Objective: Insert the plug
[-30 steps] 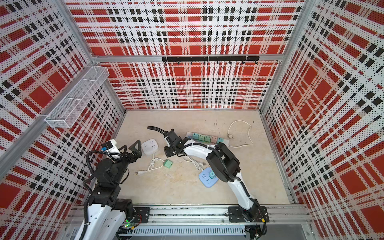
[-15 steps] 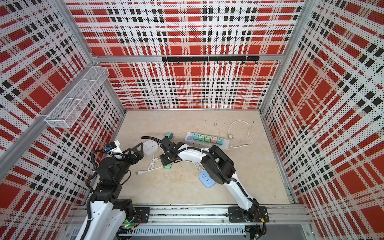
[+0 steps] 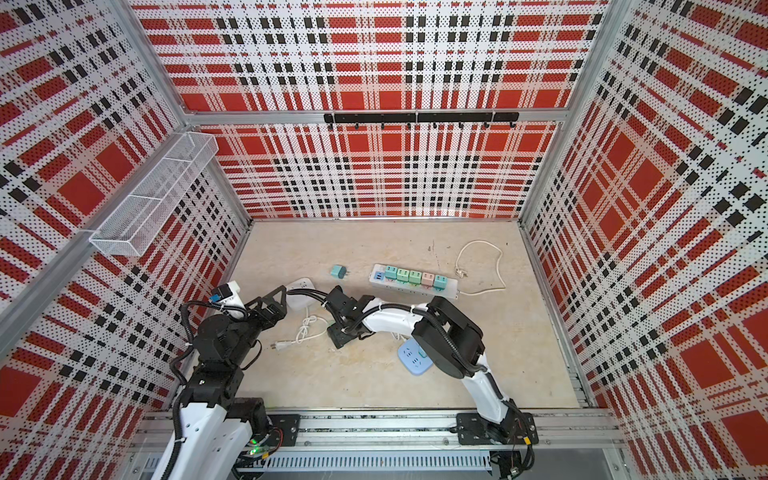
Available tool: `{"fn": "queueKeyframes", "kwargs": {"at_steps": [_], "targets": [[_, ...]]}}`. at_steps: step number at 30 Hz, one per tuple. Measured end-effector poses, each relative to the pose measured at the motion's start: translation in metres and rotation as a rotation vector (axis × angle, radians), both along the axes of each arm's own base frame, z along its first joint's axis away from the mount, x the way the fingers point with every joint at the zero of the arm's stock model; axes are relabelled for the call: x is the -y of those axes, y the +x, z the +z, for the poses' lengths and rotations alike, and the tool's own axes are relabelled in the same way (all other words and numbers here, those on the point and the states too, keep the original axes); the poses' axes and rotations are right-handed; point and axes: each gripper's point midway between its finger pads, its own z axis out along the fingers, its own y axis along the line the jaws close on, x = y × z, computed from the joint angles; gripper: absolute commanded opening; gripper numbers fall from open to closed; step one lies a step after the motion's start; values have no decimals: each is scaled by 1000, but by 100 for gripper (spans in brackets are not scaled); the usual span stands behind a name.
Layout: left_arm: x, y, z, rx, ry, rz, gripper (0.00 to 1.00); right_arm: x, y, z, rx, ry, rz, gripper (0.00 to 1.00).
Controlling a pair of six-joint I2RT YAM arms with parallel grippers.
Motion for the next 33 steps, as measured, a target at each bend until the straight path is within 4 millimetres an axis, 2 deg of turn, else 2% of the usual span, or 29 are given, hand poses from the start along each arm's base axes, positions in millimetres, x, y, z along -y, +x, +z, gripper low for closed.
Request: {"fn": "queueKeyframes", "kwargs": {"at_steps": [4,11,18,23,28,33], "targets": [[-1,-3,3,3,0,5,99,17,-1,-2,14,-47,-30,74],[-4,-6,10,6,4,23,99,17,-11,1,4,-18,-15,77],[-16,-8,0,-43,14,95,99,-17,-24,20,15,88,43,73],[-23,-10,-5,-63,22,128,99,-42,-6,22,44,113,30,70],[-27,-12,-6,-83,28,150,99,-48,7,3,54,73,12,58],[-31,-13,-6,-87,30,178,99,-48,11,1,68,58,4,45]]}}
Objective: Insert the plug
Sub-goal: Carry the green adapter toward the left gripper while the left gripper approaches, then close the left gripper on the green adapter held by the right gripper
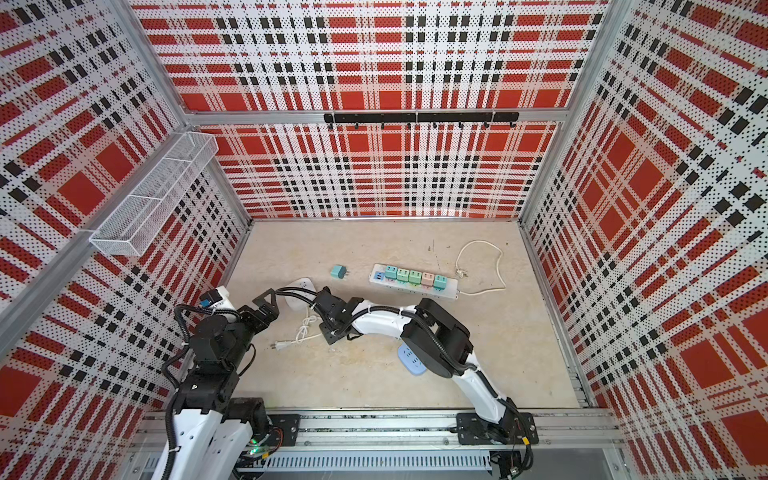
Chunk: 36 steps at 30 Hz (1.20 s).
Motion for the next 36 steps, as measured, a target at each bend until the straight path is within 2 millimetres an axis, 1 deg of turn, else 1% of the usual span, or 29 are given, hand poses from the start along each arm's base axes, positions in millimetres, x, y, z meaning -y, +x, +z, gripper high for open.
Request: {"fn": "queueKeyframes", "kwargs": {"at_steps": [3,7,9,12,13,15,16,19,20,22,24,26,27,29,32,33,36], "targets": [[-2,-1,-2,-7,0,15,99,1,1,-1,4,-6,-6,39],[-3,-1,-3,-14,-6,20,99,3,2,0,16,6,-11,37],[-3,-1,-4,-16,-8,19,99,11,-1,1,17,16,-10,36],[2,-1,-3,-12,-19,-6,99,35,-9,6,14,14,-11,34],[4,0,-2,-7,-26,-17,99,44,-11,11,19,21,-10,33],[11,2,2,9,-49,-50,99,58,-10,31,57,65,-7,32],[15,4,4,19,-61,-72,99,63,-10,44,84,93,-5,31],[31,11,11,47,-87,-167,100,75,-4,94,207,209,5,29],[38,14,12,50,-96,-206,99,78,-2,112,262,256,13,28],[54,20,8,36,-113,-287,100,86,-4,137,353,321,30,28],[72,25,0,-1,-111,-363,100,98,-9,154,445,373,47,29],[102,26,-6,-42,-90,-474,99,113,-14,160,524,397,56,29],[119,25,-9,-58,-74,-533,98,119,-16,162,561,406,60,26],[155,18,-6,-61,-31,-654,97,134,-19,163,636,401,64,24],[198,3,8,-17,18,-804,97,148,-21,168,734,396,71,22],[209,-1,13,3,30,-844,98,151,-21,170,761,395,79,19],[237,-15,29,61,47,-942,98,152,-23,176,835,396,115,16]]}}
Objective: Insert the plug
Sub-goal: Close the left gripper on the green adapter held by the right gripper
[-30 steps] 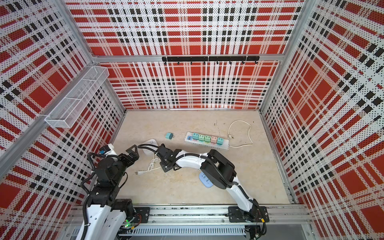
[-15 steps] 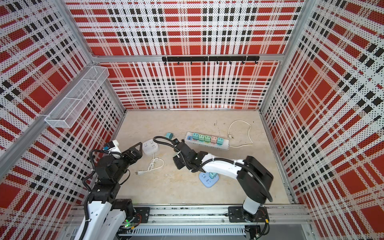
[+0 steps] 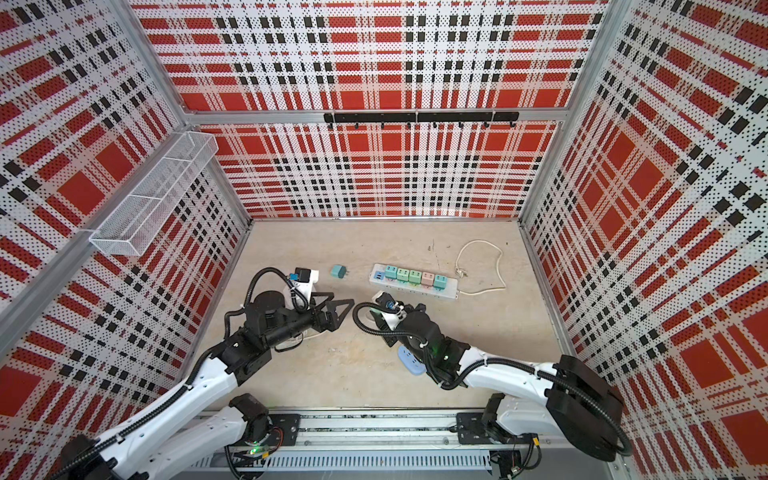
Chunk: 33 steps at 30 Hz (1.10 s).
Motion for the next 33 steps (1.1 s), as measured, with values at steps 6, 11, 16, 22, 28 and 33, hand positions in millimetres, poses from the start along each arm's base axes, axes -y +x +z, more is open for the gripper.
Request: {"fn": "queueKeyframes", "kwargs": {"at_steps": [6,11,16,22,28,33], "targets": [[31,-17,6,44,15,-111,95,-7,-6,15,87,23,60,17],[33,-14,0,38,32,-111,89,-14,-18,26,133,57,145,21],[39,-14,1,37,36,-136,79,-19,-24,32,163,68,192,22],[46,-16,-2,28,40,-175,69,-21,-26,36,182,78,206,23],[51,-20,0,28,34,-213,48,-25,-29,36,178,78,234,24],[55,-21,1,21,27,-237,21,-26,-31,35,180,74,252,34]]}}
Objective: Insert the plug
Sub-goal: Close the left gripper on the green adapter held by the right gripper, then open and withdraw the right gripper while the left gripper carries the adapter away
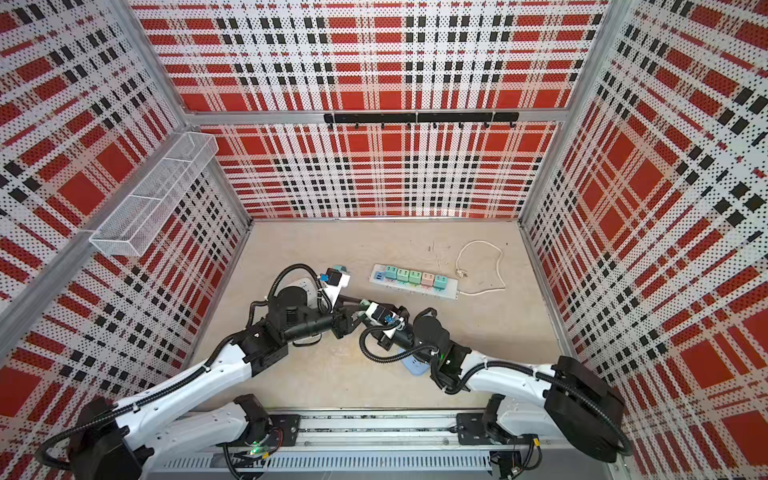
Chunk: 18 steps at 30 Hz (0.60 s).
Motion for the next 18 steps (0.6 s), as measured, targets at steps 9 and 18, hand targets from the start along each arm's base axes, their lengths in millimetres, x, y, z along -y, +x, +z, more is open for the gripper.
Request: {"fn": "queueKeyframes", "kwargs": {"at_steps": [9,18], "targets": [[1,3,0,0,0,4,5,9,-2,8,-5,43,-20,100],[-34,21,-23,47,81,207,0,51,3,22,-14,124,-172,100]]}}
